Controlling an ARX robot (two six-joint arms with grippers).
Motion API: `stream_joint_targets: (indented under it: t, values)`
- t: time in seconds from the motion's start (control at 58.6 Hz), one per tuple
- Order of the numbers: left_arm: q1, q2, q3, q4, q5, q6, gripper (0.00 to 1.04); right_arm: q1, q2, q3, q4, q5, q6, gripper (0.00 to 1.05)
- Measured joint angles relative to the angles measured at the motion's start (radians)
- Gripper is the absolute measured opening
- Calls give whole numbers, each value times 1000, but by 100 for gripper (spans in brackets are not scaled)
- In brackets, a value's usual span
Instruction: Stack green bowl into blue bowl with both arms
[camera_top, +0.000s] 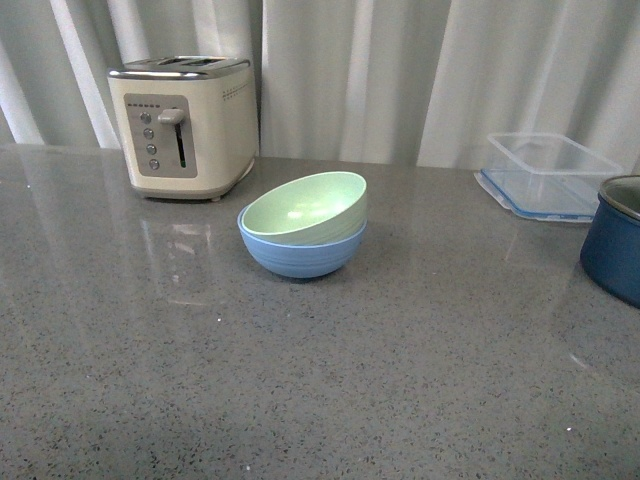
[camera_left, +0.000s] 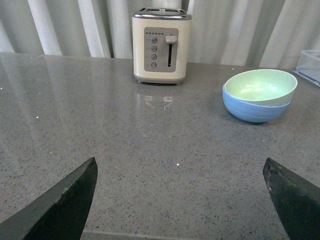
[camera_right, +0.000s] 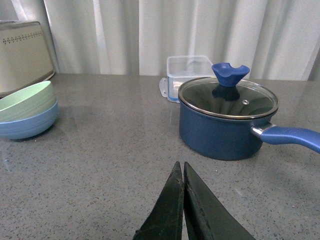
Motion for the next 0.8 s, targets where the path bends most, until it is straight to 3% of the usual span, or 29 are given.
stream_joint_targets:
  t: [0.512,0.615,0.802]
  values:
    - [0,0,0,0,0,0,98,0,-182,0,-182,0,0,1]
    - [0,0,0,0,0,0,98,0,-307,0,-341,-1,0,1]
    - [0,0,0,0,0,0,98,0,-345,0,-352,-1,0,1]
